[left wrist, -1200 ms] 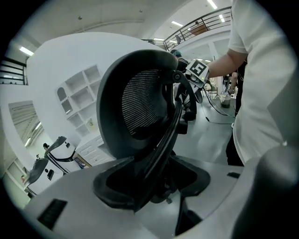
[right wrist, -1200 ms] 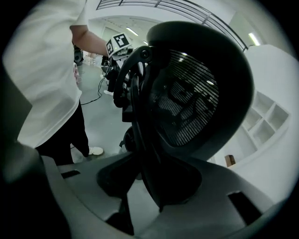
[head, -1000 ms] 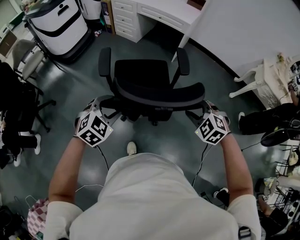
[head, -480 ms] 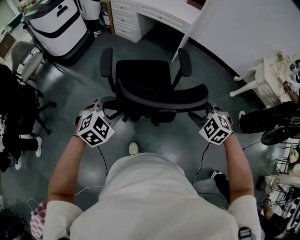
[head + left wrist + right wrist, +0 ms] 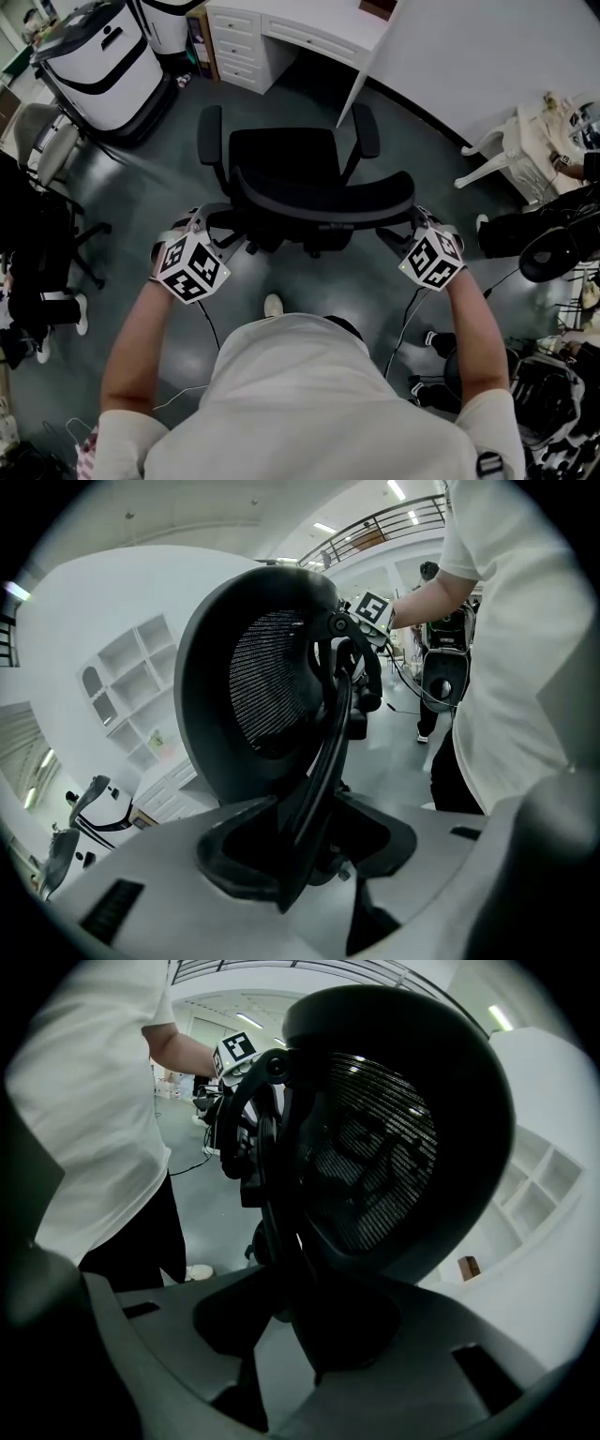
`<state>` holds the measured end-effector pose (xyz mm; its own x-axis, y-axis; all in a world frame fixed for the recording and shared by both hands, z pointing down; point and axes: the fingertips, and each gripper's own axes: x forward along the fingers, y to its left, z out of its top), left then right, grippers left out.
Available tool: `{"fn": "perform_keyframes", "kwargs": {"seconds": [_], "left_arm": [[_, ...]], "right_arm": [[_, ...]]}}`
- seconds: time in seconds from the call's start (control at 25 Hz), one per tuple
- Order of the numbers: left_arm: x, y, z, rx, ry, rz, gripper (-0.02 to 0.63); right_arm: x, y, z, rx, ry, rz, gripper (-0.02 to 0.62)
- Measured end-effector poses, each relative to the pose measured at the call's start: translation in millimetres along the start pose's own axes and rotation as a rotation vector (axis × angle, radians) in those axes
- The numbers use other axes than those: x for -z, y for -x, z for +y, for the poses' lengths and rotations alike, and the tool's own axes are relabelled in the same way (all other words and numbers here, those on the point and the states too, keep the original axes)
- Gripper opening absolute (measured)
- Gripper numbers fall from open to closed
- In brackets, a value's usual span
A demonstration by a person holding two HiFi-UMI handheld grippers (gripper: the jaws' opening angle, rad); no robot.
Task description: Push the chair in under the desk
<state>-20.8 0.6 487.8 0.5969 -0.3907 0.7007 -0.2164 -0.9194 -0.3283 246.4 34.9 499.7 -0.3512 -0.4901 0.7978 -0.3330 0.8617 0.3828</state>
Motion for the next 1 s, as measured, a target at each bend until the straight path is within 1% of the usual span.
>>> {"fn": "perform_keyframes", "kwargs": {"seconds": [0.2,0.4,0.6,0.84,1.0], "left_arm": [[4,0,8,0.007,-0.011,-0.001,0.181],[6,-7,26,0.012,-0.014,0.0,0.178],[22,-5,29,0.018,-0.016,0.004,0.179],[21,-15,63,0.033,-0.004,0.01,0.187],[25,-19,82,0.028,-0.012,-0.007,0.19]], "right_arm": [[-4,-4,-4,0.018,-0.023,0.006,0.133],[-8,-13,-20,0.035,-0.038,0.015,0.134],[-18,-23,-12,0.044,-0.058,0.007,0.135],[-27,-34,-38,0.037,-0.06,-0.027,0.135],[-34,-43,-49,0.033,-0.07,-0.035,0.135]]}}
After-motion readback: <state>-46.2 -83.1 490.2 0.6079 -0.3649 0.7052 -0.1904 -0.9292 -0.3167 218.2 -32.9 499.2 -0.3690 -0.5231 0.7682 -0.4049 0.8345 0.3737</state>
